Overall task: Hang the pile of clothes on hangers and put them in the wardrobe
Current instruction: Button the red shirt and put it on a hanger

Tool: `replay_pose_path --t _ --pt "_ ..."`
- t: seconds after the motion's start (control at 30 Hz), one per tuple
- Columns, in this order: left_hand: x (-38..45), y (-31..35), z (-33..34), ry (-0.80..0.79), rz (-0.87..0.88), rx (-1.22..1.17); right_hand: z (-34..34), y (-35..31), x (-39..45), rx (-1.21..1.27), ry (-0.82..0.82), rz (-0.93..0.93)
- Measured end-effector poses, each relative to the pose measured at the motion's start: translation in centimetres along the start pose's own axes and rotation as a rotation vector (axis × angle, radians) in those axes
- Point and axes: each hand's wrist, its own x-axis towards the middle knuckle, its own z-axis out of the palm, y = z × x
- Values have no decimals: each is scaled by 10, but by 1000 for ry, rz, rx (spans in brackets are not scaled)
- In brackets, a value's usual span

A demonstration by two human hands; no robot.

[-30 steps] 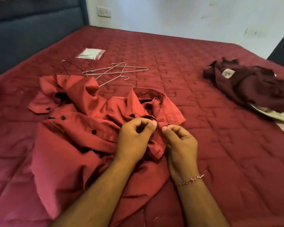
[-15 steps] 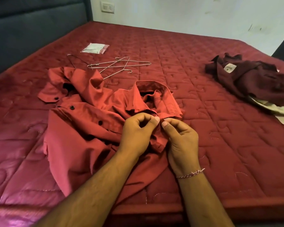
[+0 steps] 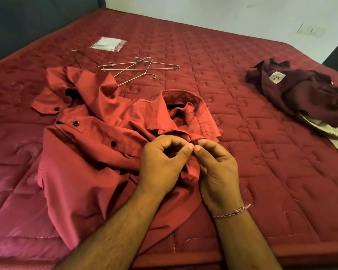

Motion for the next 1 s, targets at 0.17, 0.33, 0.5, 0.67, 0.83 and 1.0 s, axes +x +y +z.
replay_pose_path --t 0.17,0.33,0.5,0.67,0.83,1.0 --pt "-1 -1 1 -19 29 42 -2 3 0 4 -13 -53" --pt "0 -5 1 4 17 48 -4 10 -1 -183 6 -233" --pt "2 -9 1 -33 -32 73 -2 14 0 -368 27 -323" --pt "5 -14 -3 -78 -53 2 -5 15 1 -228 -1 -172" --pt "7 -12 -3 -158 -102 -72 -5 14 3 -162 -64 -164" --pt "5 -8 -4 -144 -129 -92 -2 14 -1 -157 -57 -206"
